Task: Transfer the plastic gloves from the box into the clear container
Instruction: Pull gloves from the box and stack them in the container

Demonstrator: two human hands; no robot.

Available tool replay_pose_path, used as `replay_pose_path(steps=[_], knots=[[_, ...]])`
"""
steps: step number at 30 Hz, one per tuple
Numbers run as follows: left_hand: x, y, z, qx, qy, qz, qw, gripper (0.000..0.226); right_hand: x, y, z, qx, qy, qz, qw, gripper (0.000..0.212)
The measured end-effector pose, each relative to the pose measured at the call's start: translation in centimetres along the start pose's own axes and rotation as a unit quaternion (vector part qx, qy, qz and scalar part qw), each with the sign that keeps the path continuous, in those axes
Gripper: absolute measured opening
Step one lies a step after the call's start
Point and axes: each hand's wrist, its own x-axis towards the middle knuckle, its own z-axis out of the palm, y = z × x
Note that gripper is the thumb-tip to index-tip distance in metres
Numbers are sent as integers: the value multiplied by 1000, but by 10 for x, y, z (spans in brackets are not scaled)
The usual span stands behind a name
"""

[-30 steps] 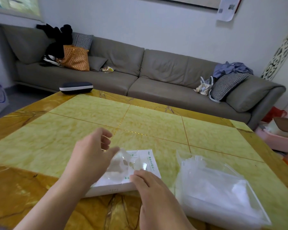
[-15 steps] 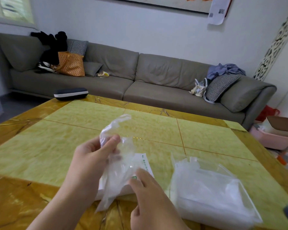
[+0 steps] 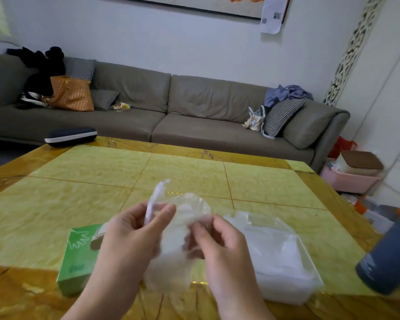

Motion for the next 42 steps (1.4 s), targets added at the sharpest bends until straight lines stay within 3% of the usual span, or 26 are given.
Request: replay_pose_path(steps=[6, 9, 12, 14, 16, 18, 20, 24, 26, 28, 29, 31, 33, 35, 37, 39, 42], knots=[[-1, -5, 4, -52, -131, -61, 988, 49, 8, -12, -37, -7, -17, -28, 999, 14], [-5, -1, 12, -50, -182, -94, 978, 41, 11, -18, -52, 3, -57, -1, 998, 40], [-4, -2, 23, -39, -104, -73, 991, 40, 18, -21, -69, 54, -17, 4, 998, 51], [-6, -1, 34, -53, -78, -26, 995, 33, 22, -23, -81, 147, 11, 69, 987, 46], [-11, 0, 43, -53, -72, 17, 996, 30, 19, -25, -85, 185, -46, 163, 968, 35], [-17, -2, 53, -47, -63, 42, 996, 27, 13, -25, -89, 151, -67, 187, 968, 16], [-21, -6, 59, -41, -46, 53, 997, 20, 13, -25, -100, 125, 0, 151, 981, 4], [-20, -12, 61, -33, -23, 42, 998, 9, 28, -22, -146, 40, 113, 93, 988, 4], [-22, -14, 58, -10, -5, 52, 999, 14, 36, -15, -164, -37, 120, 81, 989, 6], [-28, -12, 60, 48, 39, 117, 991, 26, 43, -9, -175, -121, 115, 77, 983, 9], [-33, -7, 65, 83, 34, 177, 980, 30, 45, -6, -180, -167, 110, 74, 977, 11], [-38, -1, 83, 214, -55, 291, 931, 19, 49, -5, -184, -241, 84, 70, 964, 16], [-35, -4, 107, 428, -166, 343, 819, 18, 52, -4, -182, -308, 53, 48, 949, 19], [-24, -21, 126, 565, -243, 303, 729, 28, 51, -2, -182, -358, 56, 33, 931, 17], [-8, -36, 135, 635, -279, 211, 688, 36, 54, 6, -183, -379, 80, 35, 921, 15], [1, -44, 140, 662, -315, 133, 666, 42, 58, 13, -186, -410, 99, 34, 906, 18], [10, -47, 144, 639, -376, 15, 671, 46, 58, 17, -190, -487, 99, 17, 868, 21]])
